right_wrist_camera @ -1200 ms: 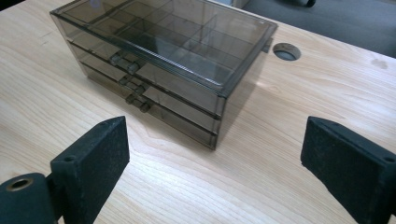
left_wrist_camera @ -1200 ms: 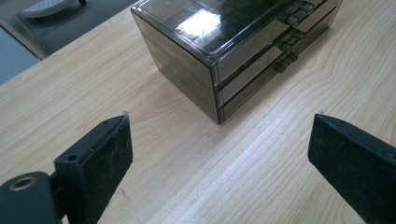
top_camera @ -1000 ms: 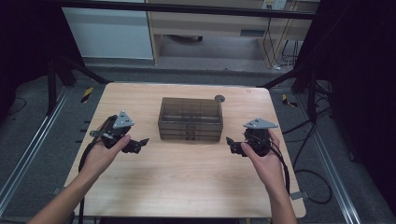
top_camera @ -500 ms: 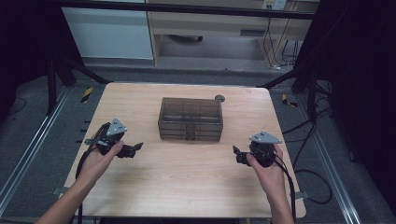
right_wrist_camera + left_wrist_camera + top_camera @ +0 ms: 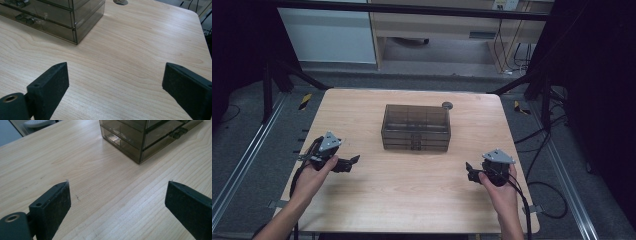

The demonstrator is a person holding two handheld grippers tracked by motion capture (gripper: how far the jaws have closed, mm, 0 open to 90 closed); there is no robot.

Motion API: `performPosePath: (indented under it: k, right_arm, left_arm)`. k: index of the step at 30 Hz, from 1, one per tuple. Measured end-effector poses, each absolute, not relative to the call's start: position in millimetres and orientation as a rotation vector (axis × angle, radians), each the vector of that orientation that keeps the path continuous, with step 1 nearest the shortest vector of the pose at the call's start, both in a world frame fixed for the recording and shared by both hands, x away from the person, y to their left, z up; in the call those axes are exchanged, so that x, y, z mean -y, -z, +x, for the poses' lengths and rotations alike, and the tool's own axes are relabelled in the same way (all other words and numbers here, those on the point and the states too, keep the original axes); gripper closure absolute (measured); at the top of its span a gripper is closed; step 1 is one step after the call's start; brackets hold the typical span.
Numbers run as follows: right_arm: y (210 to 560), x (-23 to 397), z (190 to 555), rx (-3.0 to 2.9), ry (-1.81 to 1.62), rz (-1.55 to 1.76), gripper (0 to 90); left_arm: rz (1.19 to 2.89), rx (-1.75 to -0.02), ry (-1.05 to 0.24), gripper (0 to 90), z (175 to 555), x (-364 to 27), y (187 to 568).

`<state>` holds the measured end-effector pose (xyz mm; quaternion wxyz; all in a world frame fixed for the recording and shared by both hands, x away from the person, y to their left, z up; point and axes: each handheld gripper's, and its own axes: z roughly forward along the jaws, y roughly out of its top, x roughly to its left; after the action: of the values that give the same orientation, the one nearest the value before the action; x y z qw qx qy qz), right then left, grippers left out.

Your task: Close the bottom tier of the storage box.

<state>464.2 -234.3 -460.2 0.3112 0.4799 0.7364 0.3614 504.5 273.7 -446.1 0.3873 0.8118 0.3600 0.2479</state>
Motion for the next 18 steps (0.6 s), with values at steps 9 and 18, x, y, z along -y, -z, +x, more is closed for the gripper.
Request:
performPosePath:
  k: [9, 18]
  right_arm:
    - [471.4, 235.0, 466.3, -1.925, -0.972, 1.250, 6.2]
    - [479.0, 240.3, 473.2, -1.941, -0.991, 1.285, 6.0]
  left_arm:
    - [2.006, -0.922, -0.655, 5.6, 504.4, -282.0, 456.8]
    - [1.987, -0.931, -0.680, 5.3, 506.5, -291.1, 466.7]
